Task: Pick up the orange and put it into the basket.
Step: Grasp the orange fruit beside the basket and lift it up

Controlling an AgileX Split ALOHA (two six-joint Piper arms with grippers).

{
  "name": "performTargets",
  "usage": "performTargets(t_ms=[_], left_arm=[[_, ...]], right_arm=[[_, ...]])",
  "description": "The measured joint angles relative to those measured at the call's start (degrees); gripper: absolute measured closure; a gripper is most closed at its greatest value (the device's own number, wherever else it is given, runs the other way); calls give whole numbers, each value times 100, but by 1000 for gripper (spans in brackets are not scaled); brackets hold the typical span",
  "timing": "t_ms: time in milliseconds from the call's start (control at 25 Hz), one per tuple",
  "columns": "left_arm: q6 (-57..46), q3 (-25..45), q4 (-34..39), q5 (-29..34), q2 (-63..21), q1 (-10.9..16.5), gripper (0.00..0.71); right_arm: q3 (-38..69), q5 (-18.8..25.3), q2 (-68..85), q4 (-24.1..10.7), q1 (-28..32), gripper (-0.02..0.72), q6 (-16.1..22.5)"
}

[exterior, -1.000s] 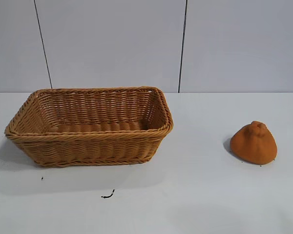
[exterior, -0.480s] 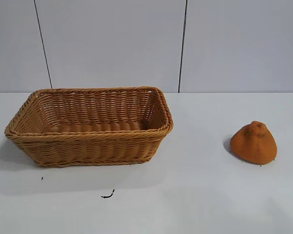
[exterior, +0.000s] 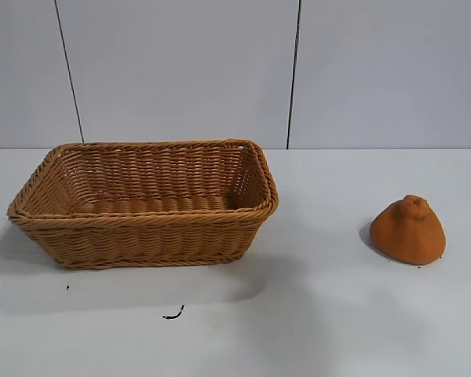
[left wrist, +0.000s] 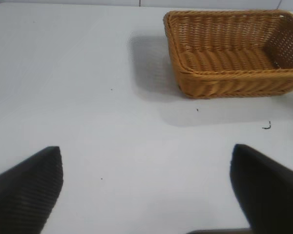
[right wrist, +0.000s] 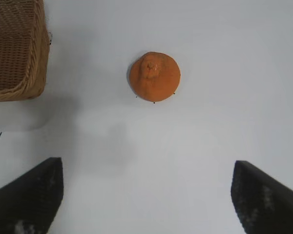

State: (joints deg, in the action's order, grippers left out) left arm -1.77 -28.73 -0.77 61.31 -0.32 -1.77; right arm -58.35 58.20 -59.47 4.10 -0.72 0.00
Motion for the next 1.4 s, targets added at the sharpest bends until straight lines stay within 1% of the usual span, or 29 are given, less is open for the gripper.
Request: performTargets(t_ms=[240, 400, 520, 640, 880, 1120, 1320, 1400], left_arm=[[0, 0, 0, 0, 0, 0, 44], [0, 0, 0, 0, 0, 0, 44], [0, 0, 0, 0, 0, 0, 44], [0, 0, 0, 0, 0, 0, 44], [0, 0, 0, 0, 0, 0, 44], [0, 0, 0, 0, 0, 0, 44], [0, 0, 0, 0, 0, 0, 44], [0, 0, 0, 0, 0, 0, 44]], right_arm=[[-1221, 23, -1860, 38, 0, 66, 0], [-1857, 32, -2905, 209, 0, 66, 0], [-2154, 39, -3599, 251, -17, 66, 0], [-2249, 8, -4161, 353, -17, 66, 0], [-2255, -60, -5222, 367, -17, 66, 0], [-2255, -546, -5886, 374, -17, 66, 0], [-2255, -739, -6188, 369, -17, 66, 0], [-2255, -806, -6278, 362, -17, 80, 0]])
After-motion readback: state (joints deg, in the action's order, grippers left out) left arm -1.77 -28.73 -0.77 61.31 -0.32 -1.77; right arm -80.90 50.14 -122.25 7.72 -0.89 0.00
